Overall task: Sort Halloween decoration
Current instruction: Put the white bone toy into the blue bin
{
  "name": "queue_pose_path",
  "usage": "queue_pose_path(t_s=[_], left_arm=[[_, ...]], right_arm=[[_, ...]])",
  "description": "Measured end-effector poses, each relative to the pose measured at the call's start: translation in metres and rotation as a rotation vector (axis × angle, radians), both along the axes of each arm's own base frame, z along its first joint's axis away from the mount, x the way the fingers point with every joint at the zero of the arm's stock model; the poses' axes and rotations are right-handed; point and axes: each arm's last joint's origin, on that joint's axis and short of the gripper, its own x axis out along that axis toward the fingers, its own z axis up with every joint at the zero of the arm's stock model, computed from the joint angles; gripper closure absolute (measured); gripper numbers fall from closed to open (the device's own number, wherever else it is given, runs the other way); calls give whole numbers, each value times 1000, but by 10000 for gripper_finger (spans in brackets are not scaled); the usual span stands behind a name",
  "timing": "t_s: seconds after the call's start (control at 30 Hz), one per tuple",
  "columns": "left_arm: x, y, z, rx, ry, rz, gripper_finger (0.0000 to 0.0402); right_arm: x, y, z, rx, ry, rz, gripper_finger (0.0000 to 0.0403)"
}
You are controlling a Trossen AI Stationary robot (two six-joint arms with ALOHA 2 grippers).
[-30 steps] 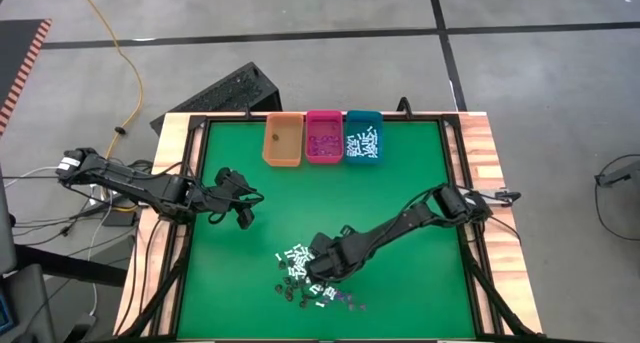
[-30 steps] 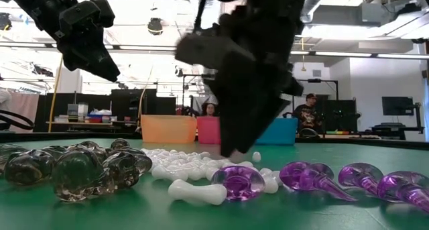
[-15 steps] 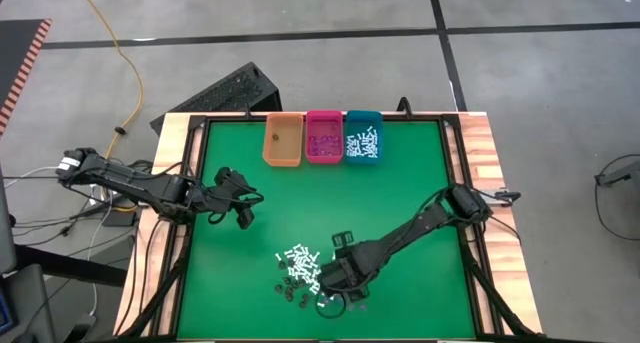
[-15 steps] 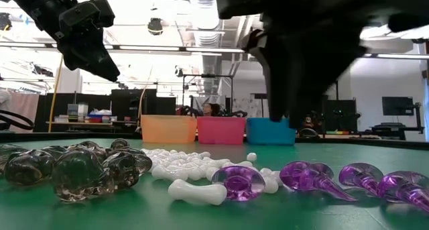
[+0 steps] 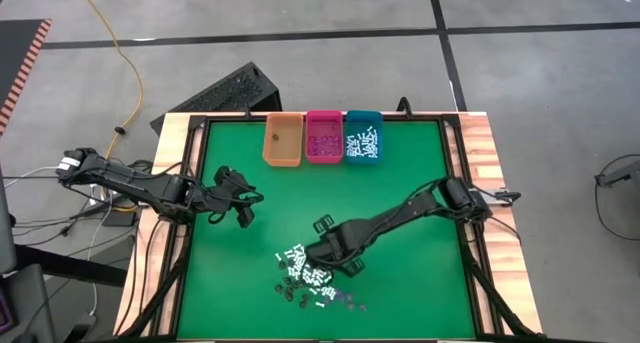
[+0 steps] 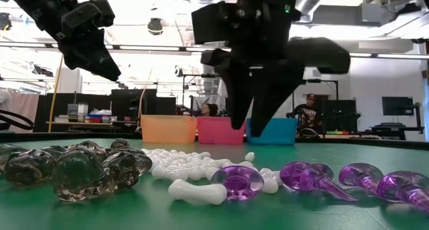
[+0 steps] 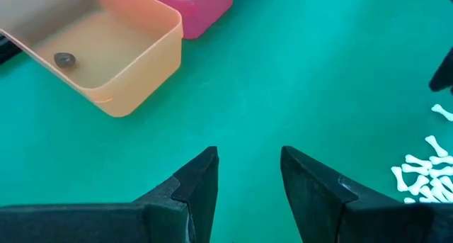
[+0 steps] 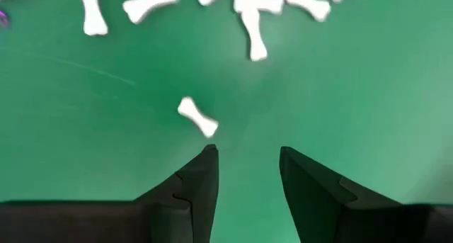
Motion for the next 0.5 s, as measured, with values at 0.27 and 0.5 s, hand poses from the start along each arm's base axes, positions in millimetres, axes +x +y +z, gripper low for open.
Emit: queue_pose_path(t_s=[0.27,0.5], left_arm=[[0,0,0,8,-4,14,257],[-3,1,-16,-26,6,46,257]], right_arm=[[4,12,-12,15,-7,113,223],[2,17,-24,12,45,130,223]])
